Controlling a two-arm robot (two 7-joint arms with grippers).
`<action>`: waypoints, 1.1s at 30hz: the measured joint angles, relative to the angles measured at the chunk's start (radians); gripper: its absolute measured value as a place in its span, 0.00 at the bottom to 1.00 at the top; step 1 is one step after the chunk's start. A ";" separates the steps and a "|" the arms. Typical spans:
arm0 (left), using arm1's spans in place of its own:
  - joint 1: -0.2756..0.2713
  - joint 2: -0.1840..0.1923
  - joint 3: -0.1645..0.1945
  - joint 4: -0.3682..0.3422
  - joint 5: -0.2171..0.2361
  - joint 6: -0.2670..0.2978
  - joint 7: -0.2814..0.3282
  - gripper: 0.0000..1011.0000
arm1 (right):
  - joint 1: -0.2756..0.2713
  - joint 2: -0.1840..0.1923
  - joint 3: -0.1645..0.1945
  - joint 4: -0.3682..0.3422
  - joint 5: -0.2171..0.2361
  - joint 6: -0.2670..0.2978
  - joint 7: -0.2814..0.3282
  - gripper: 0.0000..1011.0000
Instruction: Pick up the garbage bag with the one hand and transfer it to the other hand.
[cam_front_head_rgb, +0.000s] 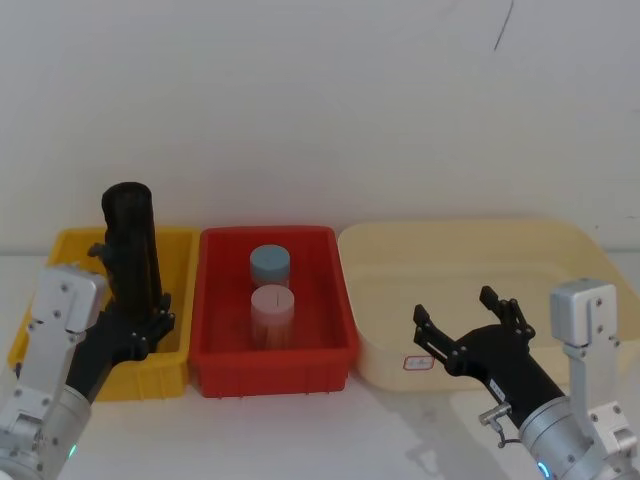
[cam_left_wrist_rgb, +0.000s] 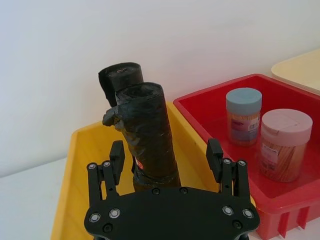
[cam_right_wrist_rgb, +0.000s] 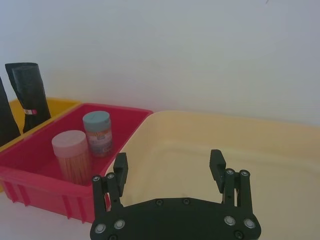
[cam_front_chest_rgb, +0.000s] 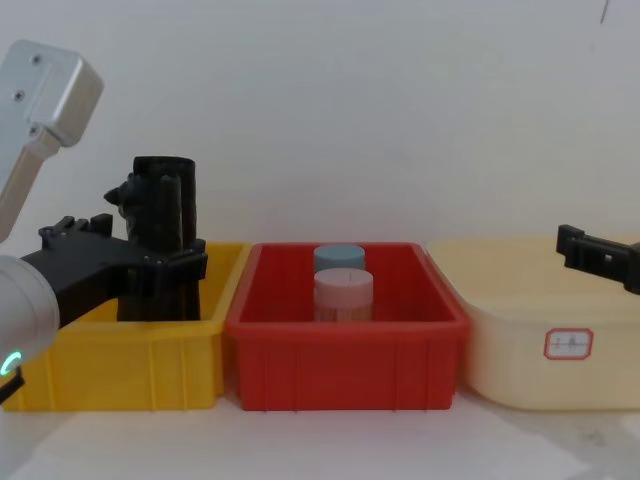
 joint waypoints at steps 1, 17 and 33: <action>-0.002 -0.001 -0.001 0.003 -0.001 0.000 -0.001 0.99 | 0.000 0.000 0.000 0.000 0.000 0.000 0.000 0.99; -0.058 -0.041 -0.015 0.099 -0.010 -0.027 -0.030 0.99 | 0.000 0.000 0.000 0.000 0.000 0.000 0.000 0.99; -0.129 -0.074 -0.020 0.209 -0.016 -0.064 -0.078 0.99 | 0.000 0.000 0.000 0.000 0.000 0.000 0.000 0.99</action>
